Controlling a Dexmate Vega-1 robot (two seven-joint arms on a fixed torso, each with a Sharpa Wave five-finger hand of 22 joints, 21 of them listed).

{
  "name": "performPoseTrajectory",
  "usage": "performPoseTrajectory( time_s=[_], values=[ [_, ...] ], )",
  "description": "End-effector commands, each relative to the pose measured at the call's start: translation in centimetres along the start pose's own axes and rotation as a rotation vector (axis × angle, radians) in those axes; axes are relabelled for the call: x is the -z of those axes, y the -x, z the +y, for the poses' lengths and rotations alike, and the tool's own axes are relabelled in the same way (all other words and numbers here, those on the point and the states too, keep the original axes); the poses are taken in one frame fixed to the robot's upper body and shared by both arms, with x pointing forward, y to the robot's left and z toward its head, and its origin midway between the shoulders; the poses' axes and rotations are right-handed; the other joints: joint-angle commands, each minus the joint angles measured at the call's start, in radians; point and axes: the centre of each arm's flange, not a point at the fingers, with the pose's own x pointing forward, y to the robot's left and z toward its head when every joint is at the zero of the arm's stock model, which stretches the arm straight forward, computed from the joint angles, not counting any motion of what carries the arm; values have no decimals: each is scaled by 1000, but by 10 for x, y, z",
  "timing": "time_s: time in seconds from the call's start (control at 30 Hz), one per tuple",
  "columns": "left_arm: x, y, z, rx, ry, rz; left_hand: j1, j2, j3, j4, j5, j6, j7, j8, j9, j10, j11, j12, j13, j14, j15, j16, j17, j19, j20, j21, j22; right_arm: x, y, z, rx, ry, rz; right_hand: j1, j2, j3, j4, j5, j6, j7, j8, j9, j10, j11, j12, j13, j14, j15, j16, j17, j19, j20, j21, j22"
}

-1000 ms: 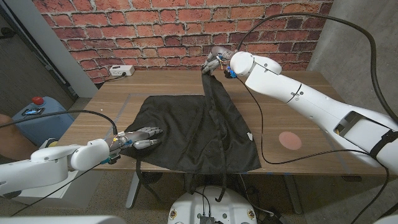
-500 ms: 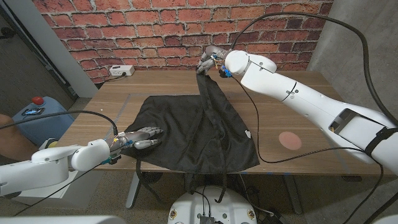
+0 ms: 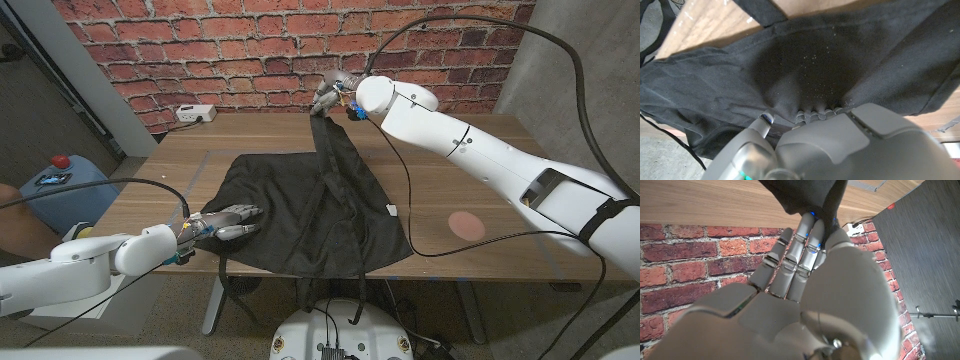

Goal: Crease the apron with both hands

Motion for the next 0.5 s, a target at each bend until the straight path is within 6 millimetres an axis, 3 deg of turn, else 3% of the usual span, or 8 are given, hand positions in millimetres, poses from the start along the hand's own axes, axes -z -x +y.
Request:
performPoseTrajectory(
  time_s=[0.03,0.5],
  values=[
    [0,6,-2,-1,8,12,10,2,0,-3,0,7,-3,9,5,0,-2,-3,4,-43,5,6,2,4,3,5,5,-8,-16,0,-20,-18,-9,13,2,-7,-2,-4,-1,2,2,5,2,6,3,-1,8,-70,-3,7,6,-3,5,5],
    [1,7,-1,-6,10,15,11,3,-1,-3,0,7,-3,9,5,3,-2,-2,4,-43,6,6,2,4,4,5,5,-22,-37,14,-77,-18,-14,15,3,-12,-1,-5,0,8,-1,7,0,6,1,2,13,-70,-13,12,9,-1,7,5]
  ],
)
